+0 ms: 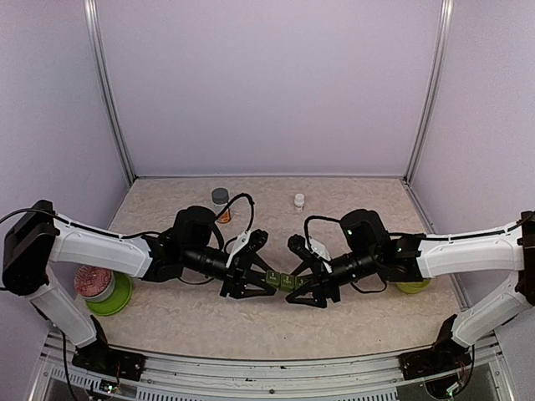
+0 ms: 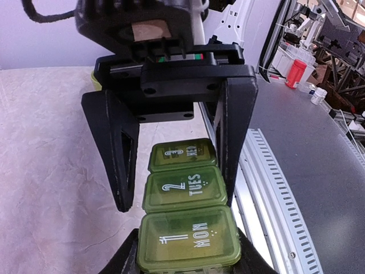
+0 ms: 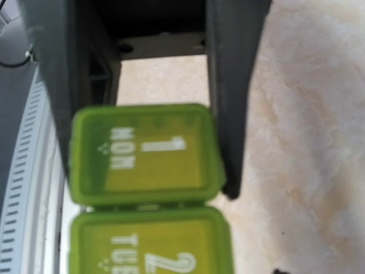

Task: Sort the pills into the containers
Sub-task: Pass from the right arm to the left, then pass from the left arm to the right, then open the lid of the pill container.

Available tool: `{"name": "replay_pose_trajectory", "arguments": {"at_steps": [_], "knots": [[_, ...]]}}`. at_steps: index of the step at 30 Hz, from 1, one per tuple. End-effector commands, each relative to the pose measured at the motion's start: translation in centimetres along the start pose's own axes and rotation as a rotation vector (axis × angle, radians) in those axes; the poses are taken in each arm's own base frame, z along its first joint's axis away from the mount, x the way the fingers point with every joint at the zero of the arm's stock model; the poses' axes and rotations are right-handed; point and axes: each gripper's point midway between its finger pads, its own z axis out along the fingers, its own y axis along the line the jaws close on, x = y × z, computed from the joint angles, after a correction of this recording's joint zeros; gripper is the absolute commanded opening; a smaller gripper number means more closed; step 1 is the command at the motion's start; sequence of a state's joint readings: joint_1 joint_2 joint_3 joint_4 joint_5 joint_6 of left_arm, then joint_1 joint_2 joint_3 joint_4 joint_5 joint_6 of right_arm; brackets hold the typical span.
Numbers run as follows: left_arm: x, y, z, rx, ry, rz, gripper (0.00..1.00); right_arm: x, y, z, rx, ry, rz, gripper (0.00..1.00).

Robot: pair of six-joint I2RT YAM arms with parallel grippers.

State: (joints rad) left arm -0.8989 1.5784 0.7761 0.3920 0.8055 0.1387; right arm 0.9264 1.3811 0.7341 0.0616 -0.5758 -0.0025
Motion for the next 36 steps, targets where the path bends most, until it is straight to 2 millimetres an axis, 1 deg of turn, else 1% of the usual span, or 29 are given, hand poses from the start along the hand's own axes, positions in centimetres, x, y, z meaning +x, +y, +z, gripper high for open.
{"name": "replay_pose_trajectory", "arguments": {"at_steps": [1,4,10,11,13,15,16,19,23,27,31,34,36], "knots": [[-1.28,0.16,-0.13,0.008,-0.037,0.021,0.33,-1.41,0.13,-0.04,-0.015,-0.041,-0.022,0.61],[-1.32,0.17,-0.11,0.01,-0.038,0.021,0.33,-1.7,0.33,-0.13,-0.025,-0.052,-0.026,0.51],[-1.25,0.11,-0.08,0.013,-0.036,0.021,0.33,-1.98,0.49,-0.25,-0.03,-0.059,-0.029,0.42],[-1.28,0.15,-0.13,0.011,-0.037,0.021,0.36,-1.99,0.47,-0.28,-0.029,-0.059,-0.029,0.41],[-1.36,0.24,-0.2,0.004,-0.038,0.026,0.46,-2.04,0.47,-0.34,-0.026,-0.059,-0.031,0.39],[-1.31,0.23,-0.24,0.002,-0.038,0.025,0.53,-2.08,0.5,-0.4,-0.026,-0.06,-0.031,0.38],[-1.33,0.22,-0.26,0.001,-0.038,0.027,0.55,-2.1,0.49,-0.43,-0.025,-0.061,-0.031,0.38],[-1.36,0.22,-0.31,0.002,-0.04,0.028,0.55,-2.11,0.46,-0.44,-0.024,-0.062,-0.029,0.35],[-1.31,0.21,-0.43,0.001,-0.041,0.031,0.57,-2.18,0.45,-0.46,-0.02,-0.064,-0.03,0.34],[-1.41,0.16,-0.58,-0.003,-0.046,0.036,0.55,-2.24,0.41,-0.48,-0.019,-0.067,-0.03,0.33],[-1.56,0.16,-0.75,-0.011,-0.056,0.044,0.48,-2.04,0.45,-0.32,-0.025,-0.061,-0.024,0.33],[-1.72,0.1,-0.86,-0.014,-0.063,0.052,0.42,-1.88,0.35,-0.21,-0.025,-0.056,-0.018,0.33],[-1.79,0.0,-0.92,-0.012,-0.068,0.053,0.33,-1.79,0.32,-0.18,-0.023,-0.055,-0.015,0.33]]}}
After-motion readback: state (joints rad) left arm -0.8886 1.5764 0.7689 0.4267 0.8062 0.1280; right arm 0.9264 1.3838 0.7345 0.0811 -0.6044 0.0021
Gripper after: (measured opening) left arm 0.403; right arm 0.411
